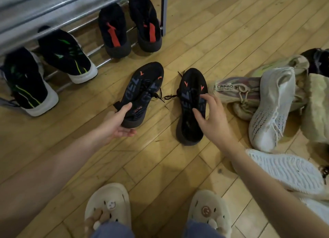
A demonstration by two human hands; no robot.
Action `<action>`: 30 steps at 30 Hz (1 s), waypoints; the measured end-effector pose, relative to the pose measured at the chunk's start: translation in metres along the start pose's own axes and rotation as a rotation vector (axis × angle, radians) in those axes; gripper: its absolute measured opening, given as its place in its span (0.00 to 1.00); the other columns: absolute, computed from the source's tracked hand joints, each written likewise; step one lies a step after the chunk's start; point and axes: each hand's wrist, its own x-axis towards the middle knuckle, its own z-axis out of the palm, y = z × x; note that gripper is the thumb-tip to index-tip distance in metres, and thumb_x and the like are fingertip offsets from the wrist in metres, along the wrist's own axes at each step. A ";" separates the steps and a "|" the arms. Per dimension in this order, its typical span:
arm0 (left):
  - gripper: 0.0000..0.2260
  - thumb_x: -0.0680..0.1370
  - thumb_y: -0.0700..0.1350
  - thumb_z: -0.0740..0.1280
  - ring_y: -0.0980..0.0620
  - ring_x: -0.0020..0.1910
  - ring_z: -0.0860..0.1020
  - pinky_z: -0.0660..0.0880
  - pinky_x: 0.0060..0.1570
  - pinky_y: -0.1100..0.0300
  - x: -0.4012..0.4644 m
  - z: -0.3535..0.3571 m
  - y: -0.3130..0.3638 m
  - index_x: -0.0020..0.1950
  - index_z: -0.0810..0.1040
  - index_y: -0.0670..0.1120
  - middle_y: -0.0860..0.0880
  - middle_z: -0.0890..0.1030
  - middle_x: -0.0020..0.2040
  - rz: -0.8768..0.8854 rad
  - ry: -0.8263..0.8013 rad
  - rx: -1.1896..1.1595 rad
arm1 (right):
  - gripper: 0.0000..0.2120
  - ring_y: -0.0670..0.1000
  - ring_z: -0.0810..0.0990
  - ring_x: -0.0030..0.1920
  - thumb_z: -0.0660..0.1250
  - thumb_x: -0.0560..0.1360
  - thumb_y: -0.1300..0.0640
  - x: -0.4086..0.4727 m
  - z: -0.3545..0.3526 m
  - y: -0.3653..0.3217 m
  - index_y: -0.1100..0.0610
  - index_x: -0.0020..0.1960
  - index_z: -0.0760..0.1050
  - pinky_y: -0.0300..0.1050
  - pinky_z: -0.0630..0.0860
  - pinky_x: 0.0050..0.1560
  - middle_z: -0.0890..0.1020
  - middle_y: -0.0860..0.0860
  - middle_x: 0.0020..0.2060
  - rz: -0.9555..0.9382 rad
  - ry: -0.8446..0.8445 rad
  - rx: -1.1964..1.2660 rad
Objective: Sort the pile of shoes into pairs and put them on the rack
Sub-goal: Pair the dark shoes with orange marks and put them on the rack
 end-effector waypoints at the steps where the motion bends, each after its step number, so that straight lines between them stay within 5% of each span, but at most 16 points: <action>1: 0.24 0.75 0.59 0.66 0.43 0.35 0.83 0.81 0.31 0.56 -0.001 0.000 0.000 0.62 0.72 0.43 0.40 0.81 0.54 0.012 0.017 0.041 | 0.29 0.51 0.66 0.69 0.68 0.76 0.48 -0.012 0.009 -0.005 0.55 0.72 0.63 0.48 0.67 0.70 0.67 0.53 0.69 0.091 0.031 0.045; 5: 0.24 0.75 0.57 0.67 0.43 0.43 0.83 0.81 0.45 0.54 -0.003 0.000 -0.003 0.64 0.72 0.43 0.41 0.79 0.58 0.042 0.039 0.129 | 0.51 0.56 0.55 0.76 0.72 0.67 0.35 -0.045 0.039 -0.023 0.49 0.77 0.45 0.56 0.60 0.74 0.54 0.55 0.75 0.332 0.002 0.157; 8: 0.29 0.73 0.58 0.70 0.46 0.44 0.85 0.81 0.43 0.58 -0.006 -0.004 -0.008 0.69 0.70 0.43 0.43 0.79 0.60 0.038 -0.041 0.087 | 0.57 0.59 0.55 0.75 0.75 0.65 0.38 -0.052 0.057 -0.031 0.52 0.78 0.42 0.56 0.58 0.74 0.53 0.58 0.76 0.438 -0.021 0.067; 12: 0.25 0.74 0.52 0.71 0.48 0.47 0.84 0.81 0.42 0.60 -0.014 -0.004 -0.009 0.67 0.72 0.42 0.45 0.80 0.58 0.083 -0.101 -0.037 | 0.52 0.57 0.63 0.70 0.79 0.63 0.52 -0.049 0.064 -0.033 0.54 0.77 0.50 0.54 0.62 0.72 0.64 0.56 0.70 0.481 0.116 0.082; 18: 0.18 0.74 0.44 0.73 0.45 0.49 0.84 0.80 0.52 0.48 -0.039 0.000 0.011 0.57 0.75 0.36 0.39 0.82 0.54 0.173 -0.063 -0.121 | 0.41 0.49 0.71 0.65 0.75 0.63 0.45 -0.046 0.030 -0.039 0.48 0.71 0.59 0.54 0.72 0.65 0.72 0.46 0.64 0.345 0.277 0.313; 23: 0.15 0.74 0.43 0.72 0.45 0.49 0.84 0.81 0.50 0.50 -0.073 -0.001 0.031 0.56 0.76 0.35 0.40 0.83 0.52 0.283 -0.088 -0.135 | 0.38 0.50 0.73 0.64 0.74 0.67 0.44 -0.037 -0.007 -0.042 0.53 0.72 0.63 0.54 0.73 0.63 0.75 0.48 0.63 0.185 0.325 0.227; 27: 0.11 0.75 0.43 0.70 0.45 0.50 0.84 0.80 0.51 0.51 -0.097 -0.005 0.062 0.53 0.77 0.37 0.41 0.84 0.51 0.369 -0.123 -0.161 | 0.39 0.48 0.70 0.65 0.75 0.68 0.45 -0.023 -0.035 -0.056 0.57 0.73 0.63 0.41 0.66 0.65 0.74 0.51 0.65 0.106 0.384 0.198; 30: 0.14 0.76 0.43 0.69 0.46 0.51 0.84 0.80 0.52 0.50 -0.114 -0.007 0.088 0.56 0.76 0.36 0.42 0.84 0.52 0.446 -0.120 -0.179 | 0.41 0.51 0.71 0.66 0.73 0.68 0.43 -0.006 -0.055 -0.070 0.58 0.74 0.62 0.46 0.68 0.67 0.74 0.53 0.65 0.063 0.423 0.200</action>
